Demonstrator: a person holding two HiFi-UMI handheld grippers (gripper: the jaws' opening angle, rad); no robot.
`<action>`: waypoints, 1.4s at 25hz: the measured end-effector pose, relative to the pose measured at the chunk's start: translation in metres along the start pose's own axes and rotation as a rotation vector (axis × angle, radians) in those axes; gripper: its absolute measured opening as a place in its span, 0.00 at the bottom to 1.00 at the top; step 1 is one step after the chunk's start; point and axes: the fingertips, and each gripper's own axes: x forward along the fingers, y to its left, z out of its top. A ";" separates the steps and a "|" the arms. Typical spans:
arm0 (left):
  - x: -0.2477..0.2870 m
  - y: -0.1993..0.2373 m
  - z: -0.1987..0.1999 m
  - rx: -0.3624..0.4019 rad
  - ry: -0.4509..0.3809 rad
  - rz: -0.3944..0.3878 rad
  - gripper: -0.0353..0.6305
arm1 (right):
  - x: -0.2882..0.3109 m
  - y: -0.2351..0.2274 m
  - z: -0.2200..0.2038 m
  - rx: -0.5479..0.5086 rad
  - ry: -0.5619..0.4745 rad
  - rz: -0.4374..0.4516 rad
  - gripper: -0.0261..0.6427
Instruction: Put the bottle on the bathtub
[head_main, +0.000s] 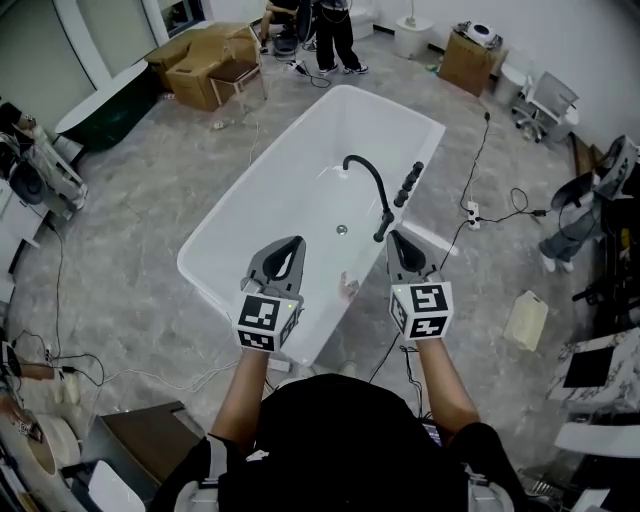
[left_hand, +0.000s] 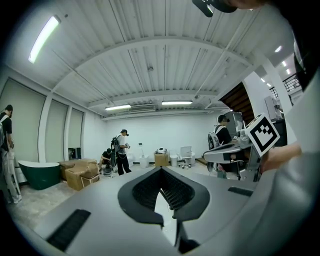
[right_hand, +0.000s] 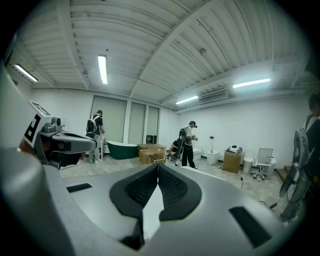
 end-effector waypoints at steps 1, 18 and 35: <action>-0.001 -0.001 0.001 0.006 -0.001 0.000 0.07 | -0.001 0.000 0.001 -0.001 -0.003 0.000 0.08; -0.009 -0.003 0.007 0.029 -0.015 0.010 0.07 | -0.012 -0.001 0.003 0.001 -0.008 0.006 0.07; -0.019 -0.002 0.008 -0.011 -0.017 0.010 0.07 | -0.014 0.011 0.000 0.006 -0.002 0.013 0.07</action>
